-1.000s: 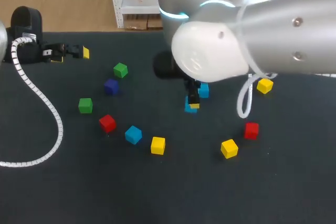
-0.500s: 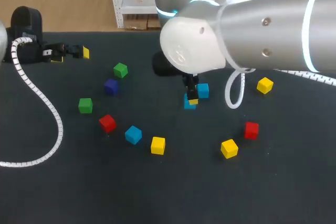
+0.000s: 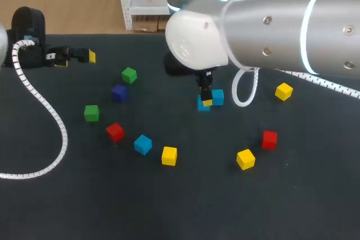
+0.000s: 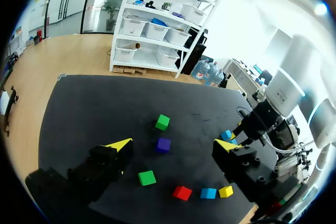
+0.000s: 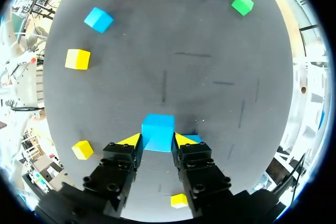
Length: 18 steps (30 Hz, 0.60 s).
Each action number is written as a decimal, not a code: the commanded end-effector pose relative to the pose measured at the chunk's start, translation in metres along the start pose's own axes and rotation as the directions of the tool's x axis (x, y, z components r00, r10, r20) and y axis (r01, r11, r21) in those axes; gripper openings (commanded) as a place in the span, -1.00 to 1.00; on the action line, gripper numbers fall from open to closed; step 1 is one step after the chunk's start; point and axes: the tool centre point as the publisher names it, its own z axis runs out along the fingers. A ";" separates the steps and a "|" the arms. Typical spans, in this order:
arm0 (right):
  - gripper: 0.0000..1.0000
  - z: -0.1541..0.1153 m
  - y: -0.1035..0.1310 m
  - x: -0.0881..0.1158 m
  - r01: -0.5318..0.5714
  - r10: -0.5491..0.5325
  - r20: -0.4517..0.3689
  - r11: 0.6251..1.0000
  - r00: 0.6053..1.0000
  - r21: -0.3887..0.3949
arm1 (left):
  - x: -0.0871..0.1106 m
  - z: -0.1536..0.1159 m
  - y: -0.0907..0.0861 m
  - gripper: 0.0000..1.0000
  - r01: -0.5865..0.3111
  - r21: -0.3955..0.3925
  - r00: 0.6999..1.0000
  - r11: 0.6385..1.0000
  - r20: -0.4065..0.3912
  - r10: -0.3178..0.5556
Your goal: Place the blue cubes, place green cubes on the blue cubes, place the yellow cubes on the green cubes, then place the red cubes on the yellow cubes, and place purple cube on the red cubes.
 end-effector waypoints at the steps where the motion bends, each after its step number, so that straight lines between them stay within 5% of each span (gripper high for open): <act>1: -1.00 0.001 -0.010 -0.002 0.002 -0.002 -0.003 1.000 1.000 -0.017 | 0.000 0.000 0.000 1.00 0.000 0.000 1.000 1.000 0.000 0.000; 18: -1.00 0.006 -0.031 0.001 -0.012 0.011 -0.008 1.000 1.000 -0.029 | 0.000 0.000 0.000 1.00 0.000 0.000 1.000 1.000 0.000 0.000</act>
